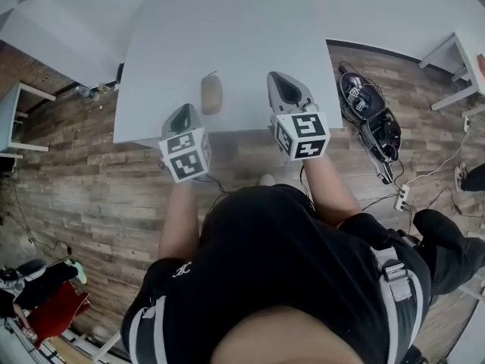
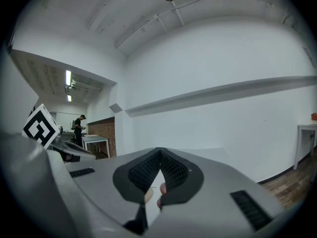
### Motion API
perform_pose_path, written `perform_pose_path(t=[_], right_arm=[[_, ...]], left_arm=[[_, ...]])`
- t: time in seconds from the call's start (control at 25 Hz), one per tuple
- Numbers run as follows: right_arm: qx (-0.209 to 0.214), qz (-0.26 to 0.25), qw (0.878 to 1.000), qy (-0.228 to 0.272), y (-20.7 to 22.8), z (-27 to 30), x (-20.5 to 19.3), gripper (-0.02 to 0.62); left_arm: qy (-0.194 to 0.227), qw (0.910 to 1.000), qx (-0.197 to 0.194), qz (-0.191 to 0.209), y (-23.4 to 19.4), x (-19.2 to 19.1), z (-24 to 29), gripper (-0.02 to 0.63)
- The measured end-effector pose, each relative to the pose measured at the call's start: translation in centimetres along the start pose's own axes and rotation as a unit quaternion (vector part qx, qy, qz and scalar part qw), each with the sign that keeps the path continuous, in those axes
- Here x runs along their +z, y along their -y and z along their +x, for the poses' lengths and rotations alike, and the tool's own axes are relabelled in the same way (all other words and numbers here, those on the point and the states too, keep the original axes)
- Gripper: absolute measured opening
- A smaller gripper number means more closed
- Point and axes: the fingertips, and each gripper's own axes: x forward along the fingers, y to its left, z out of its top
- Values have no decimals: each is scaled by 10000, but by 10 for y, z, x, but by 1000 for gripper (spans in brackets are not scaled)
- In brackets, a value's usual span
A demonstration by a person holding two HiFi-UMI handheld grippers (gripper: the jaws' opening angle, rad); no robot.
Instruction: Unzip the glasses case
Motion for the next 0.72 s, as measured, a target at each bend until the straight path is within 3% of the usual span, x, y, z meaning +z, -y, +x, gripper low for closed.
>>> perform_pose_path(t=[0.4, 0.72], right_arm=[[624, 156, 9973, -364, 31, 48, -26, 5], [695, 39, 9961, -538, 33, 62, -41, 5]], left_arm=[[-477, 9966, 510, -448, -7, -7, 41, 3], [-767, 9938, 398, -693, -20, -25, 67, 3]])
